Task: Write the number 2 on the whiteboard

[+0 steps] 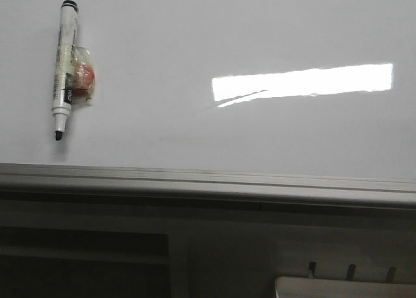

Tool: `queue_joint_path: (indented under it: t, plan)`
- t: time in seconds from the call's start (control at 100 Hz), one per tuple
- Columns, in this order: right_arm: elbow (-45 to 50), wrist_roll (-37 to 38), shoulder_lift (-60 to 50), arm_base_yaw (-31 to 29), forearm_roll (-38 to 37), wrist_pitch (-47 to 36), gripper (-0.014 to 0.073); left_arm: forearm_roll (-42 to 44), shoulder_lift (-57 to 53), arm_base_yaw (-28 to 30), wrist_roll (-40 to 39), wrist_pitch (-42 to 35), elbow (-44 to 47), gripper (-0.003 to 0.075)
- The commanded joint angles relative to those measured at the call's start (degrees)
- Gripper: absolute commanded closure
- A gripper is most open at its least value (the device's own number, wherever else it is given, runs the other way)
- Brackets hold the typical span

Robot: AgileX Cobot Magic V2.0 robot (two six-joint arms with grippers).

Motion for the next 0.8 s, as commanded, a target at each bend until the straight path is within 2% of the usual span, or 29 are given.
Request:
queue_joint_path:
  t: [0.0, 0.35, 0.68, 0.79]
  plan:
    - [1.4, -0.5, -1.2, -0.2, -0.1, -1.5, 0.0654, -0.1, -1.6, 0.1, -0.2, -5.3, 0.7, 0.0741]
    - [1.4, -0.5, -1.2, -0.2, -0.1, -1.5, 0.0654, -0.1, -1.6, 0.1, -0.2, -5.8, 0.7, 0.0741]
    - [1.4, -0.5, -1.2, -0.2, -0.1, -1.5, 0.0654, -1.7, -1.6, 0.1, -0.2, -14.4, 0.7, 0.0741]
    - [1.4, -0.5, -1.2, -0.2, -0.1, -3.8, 0.0654, -2.0, -1.6, 0.1, -0.2, -17.3, 0.7, 0.0741]
